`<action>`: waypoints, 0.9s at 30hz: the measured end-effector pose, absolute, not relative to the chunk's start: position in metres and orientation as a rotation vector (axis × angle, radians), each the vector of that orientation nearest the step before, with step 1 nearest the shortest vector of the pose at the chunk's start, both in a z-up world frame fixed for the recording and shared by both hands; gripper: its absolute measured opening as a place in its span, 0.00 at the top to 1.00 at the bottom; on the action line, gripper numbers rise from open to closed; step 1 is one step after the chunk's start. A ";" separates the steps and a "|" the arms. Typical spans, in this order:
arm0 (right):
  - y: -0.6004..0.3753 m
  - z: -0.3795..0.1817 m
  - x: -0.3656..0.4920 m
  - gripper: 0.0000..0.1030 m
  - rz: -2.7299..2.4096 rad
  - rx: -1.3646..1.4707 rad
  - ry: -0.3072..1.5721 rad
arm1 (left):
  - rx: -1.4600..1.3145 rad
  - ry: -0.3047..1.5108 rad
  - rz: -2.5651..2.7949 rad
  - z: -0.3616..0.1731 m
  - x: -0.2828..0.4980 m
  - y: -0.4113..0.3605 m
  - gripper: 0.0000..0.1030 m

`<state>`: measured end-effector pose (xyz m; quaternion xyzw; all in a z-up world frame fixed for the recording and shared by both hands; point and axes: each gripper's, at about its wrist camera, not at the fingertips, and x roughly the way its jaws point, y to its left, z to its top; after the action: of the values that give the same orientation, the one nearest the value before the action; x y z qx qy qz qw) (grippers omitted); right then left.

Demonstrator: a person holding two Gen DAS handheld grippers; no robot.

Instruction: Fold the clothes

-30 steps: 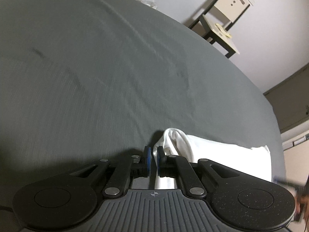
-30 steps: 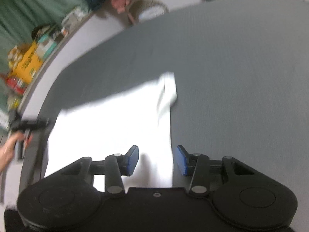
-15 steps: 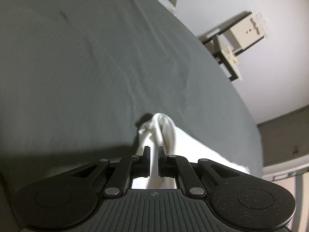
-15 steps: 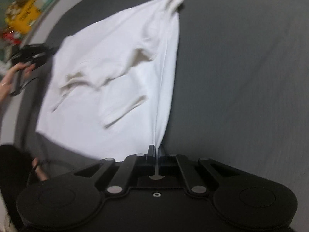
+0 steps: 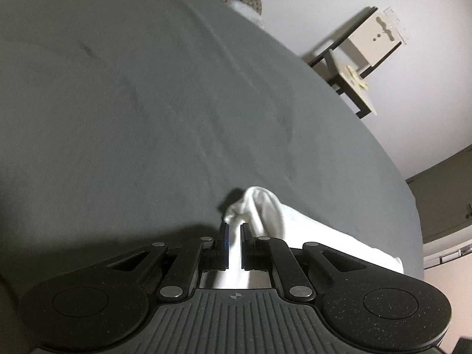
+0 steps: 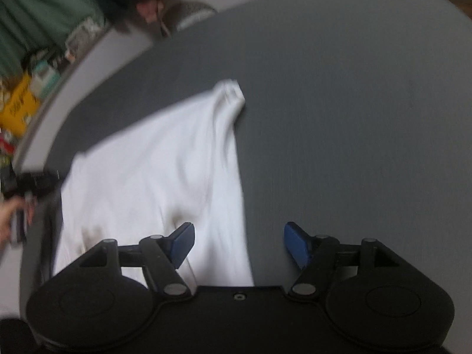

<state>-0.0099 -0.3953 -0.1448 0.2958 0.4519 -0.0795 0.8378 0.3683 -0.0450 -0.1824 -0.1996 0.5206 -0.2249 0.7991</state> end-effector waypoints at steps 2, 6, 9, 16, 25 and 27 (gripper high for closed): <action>-0.395 -0.142 0.021 0.36 -0.177 0.615 0.928 | -0.436 1.126 -0.478 -0.188 0.373 -0.046 0.96; -0.383 -0.141 0.061 0.36 -0.170 0.570 0.915 | -0.432 1.147 -0.497 -0.197 0.378 -0.053 0.96; -0.379 -0.140 0.074 0.36 -0.177 0.543 0.910 | -0.416 1.117 -0.510 -0.196 0.376 -0.049 0.96; -0.391 -0.139 0.083 0.35 -0.215 0.497 0.904 | -0.502 1.088 -0.566 -0.194 0.381 -0.033 0.96; -0.417 -0.143 0.103 0.24 -0.297 0.477 0.880 | -0.539 1.017 -0.620 -0.187 0.390 -0.030 0.96; -0.421 -0.146 0.111 0.24 -0.312 0.476 0.888 | -0.505 1.035 -0.630 -0.187 0.396 -0.038 0.96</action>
<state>0.1105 -0.4212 -0.1458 0.2270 0.4239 -0.1488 0.8641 0.3962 -0.0384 -0.1873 -0.2348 0.4809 -0.2928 0.7923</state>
